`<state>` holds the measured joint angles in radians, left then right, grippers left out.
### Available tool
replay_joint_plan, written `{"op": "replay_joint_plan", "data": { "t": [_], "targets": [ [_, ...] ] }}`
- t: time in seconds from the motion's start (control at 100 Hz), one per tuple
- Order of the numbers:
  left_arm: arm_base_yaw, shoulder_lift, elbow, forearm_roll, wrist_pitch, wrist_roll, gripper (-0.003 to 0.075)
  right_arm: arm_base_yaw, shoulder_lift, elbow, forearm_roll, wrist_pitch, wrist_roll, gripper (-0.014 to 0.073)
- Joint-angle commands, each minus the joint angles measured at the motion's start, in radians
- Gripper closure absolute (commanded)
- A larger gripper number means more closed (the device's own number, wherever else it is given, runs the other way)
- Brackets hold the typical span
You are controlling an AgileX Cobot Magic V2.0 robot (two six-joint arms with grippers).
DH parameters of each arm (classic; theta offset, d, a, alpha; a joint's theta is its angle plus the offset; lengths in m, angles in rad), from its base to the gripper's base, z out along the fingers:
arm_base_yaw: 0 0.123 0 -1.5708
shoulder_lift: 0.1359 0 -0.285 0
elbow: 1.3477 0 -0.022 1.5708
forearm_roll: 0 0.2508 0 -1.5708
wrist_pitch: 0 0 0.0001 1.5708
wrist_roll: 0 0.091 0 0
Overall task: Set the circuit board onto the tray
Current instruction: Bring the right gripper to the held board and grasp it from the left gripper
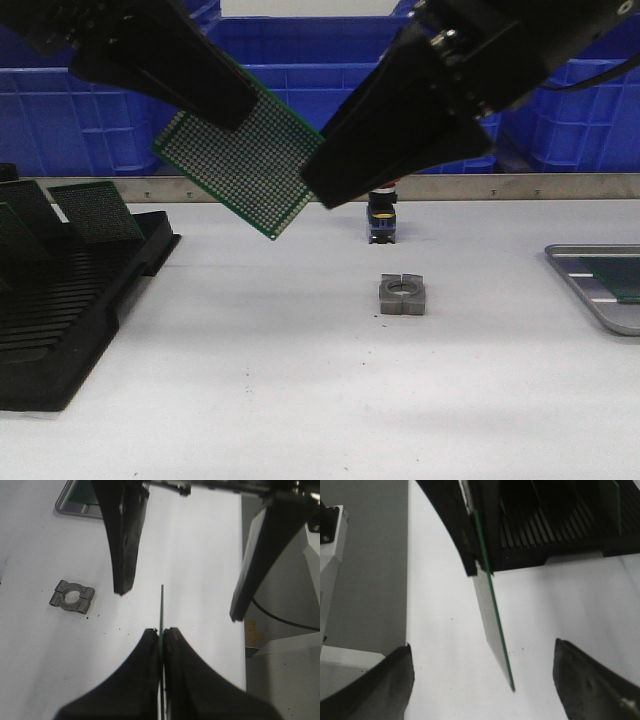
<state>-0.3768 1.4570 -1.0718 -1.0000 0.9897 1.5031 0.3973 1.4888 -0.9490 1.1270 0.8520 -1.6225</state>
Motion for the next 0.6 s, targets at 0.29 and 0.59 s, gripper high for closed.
{"op": "replay_joint_plan", "data": {
  "t": [0.29, 0.59],
  "targets": [
    [-0.010, -0.039, -0.032, -0.068, 0.045, -0.008, 0.0737, 0.034, 0.065, -0.033, 0.239, 0.043, -0.060, 0.0547],
    [-0.010, -0.039, -0.032, -0.068, 0.022, -0.008, 0.0579, 0.034, 0.065, -0.031, 0.239, 0.045, -0.057, 0.0661]
  ]
}}
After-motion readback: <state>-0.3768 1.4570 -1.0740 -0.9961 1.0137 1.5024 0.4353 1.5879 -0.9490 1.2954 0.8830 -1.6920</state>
